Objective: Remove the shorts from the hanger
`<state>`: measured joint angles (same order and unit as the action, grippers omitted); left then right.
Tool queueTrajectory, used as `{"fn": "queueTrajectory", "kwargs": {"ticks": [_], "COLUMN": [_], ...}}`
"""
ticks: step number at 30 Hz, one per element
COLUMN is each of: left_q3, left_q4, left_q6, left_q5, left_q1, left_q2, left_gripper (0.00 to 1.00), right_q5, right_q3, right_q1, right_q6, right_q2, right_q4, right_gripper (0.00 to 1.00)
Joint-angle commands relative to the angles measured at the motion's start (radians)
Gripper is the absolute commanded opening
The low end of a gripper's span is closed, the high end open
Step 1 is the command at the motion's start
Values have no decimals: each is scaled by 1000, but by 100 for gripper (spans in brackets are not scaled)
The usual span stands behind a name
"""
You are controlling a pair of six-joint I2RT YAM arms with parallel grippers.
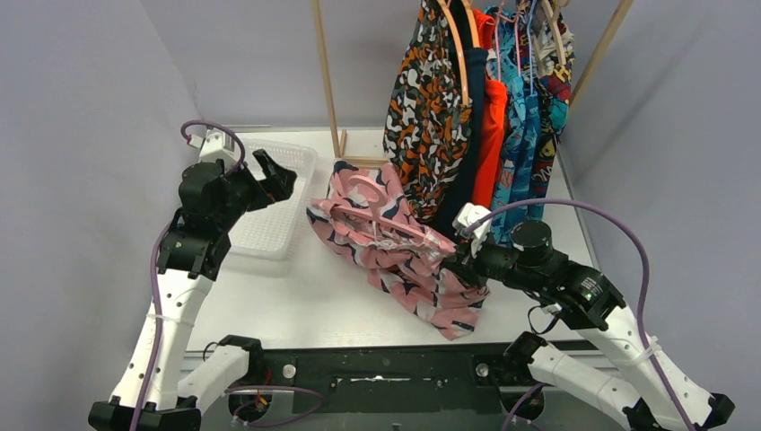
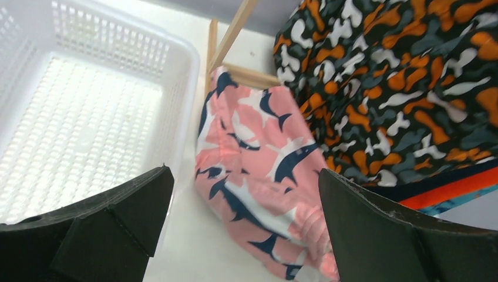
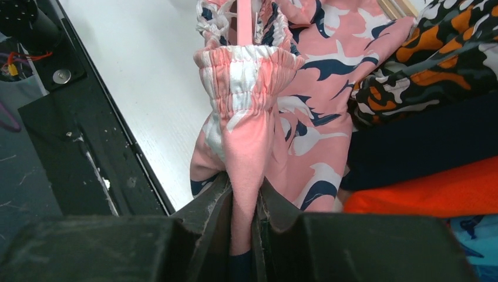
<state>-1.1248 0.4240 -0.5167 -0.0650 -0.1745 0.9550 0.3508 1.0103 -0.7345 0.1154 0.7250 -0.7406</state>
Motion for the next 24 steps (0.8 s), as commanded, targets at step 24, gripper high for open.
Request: {"fn": "queueTrajectory", "kwargs": {"ticks": [24], "left_q3": [0], "left_q4": [43], "left_q6": [-24], "left_q5": [-339], "left_q1": [-10], "left_q2": [-1], "left_gripper": [95], "right_q5": [-51], "right_q3": [126], "right_q1": [-18], "right_q6": [40], "right_q2": [63], "right_q4": [-112], "right_gripper": [0]}}
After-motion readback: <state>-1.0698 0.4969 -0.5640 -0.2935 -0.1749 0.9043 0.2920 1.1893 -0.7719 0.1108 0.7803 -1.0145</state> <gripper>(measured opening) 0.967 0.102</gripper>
